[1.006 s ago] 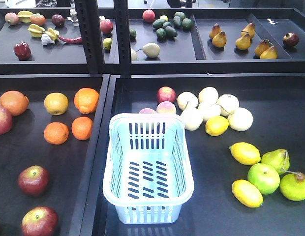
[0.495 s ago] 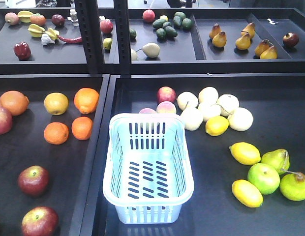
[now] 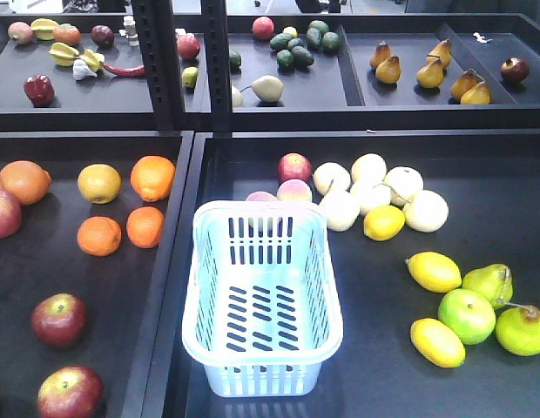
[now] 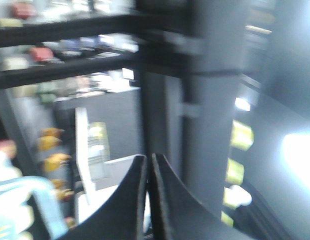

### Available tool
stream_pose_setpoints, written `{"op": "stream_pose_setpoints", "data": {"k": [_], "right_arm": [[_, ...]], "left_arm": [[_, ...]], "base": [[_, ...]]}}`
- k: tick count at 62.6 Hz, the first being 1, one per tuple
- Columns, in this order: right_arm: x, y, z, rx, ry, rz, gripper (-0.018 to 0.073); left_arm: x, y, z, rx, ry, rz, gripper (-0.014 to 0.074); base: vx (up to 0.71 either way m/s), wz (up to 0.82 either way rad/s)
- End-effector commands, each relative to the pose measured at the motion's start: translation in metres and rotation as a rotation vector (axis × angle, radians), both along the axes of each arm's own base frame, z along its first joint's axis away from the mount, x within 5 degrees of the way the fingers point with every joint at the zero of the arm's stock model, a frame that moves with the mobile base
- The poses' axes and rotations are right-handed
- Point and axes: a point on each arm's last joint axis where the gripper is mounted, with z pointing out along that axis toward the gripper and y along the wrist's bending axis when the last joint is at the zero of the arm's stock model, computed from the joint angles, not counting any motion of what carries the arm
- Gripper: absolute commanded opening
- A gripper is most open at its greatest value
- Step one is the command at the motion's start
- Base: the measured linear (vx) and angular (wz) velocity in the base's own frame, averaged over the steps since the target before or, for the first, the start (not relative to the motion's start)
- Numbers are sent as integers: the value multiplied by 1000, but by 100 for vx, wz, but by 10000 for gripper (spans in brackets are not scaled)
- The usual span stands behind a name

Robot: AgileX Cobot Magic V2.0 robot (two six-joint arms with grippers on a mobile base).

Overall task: Pick three apples into basket with both arms
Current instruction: 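Stop the base in front of the light-blue basket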

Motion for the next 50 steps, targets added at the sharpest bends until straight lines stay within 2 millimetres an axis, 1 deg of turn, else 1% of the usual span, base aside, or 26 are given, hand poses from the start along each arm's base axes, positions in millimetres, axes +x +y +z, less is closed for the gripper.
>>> {"op": "stream_pose_setpoints", "data": {"k": [1,5,12,20,23,30,33,38,42,46,50], "right_arm": [[-1,0,3,-10,-75,-2,-5],[-1,0,3,-10,-75,-2,-5],[-1,0,3,-10,-75,-2,-5],[-1,0,3,-10,-75,-2,-5],[-1,0,3,-10,-75,-2,-5],[-1,0,3,-10,-75,-2,-5],[-1,0,3,-10,-75,-2,-5],[-1,0,3,-10,-75,-2,-5],[-1,0,3,-10,-75,-2,-5],[-1,0,3,-10,-75,-2,-5],[-1,0,3,-10,-75,-2,-5]], "left_arm": [[-19,1,43,113,-151,41,-6],[-28,-1,65,242,-215,69,-6],[-32,-8,95,464,-257,71,-6],[-18,-19,114,679,-229,-6,-6],[-7,-22,120,761,-211,-41,-6],[19,-29,128,887,-165,-131,-6],[35,-33,131,961,-143,-181,-6],[52,-38,136,1068,-141,-252,-3],[72,-41,139,1156,-150,-305,1],[87,-43,144,1226,-174,-330,19],[103,-44,150,1269,-197,-340,67]], "base": [[0,0],[0,0],[0,0],[0,0],[0,0],[0,0],[0,0],[0,0],[0,0],[0,0],[0,0]]}}
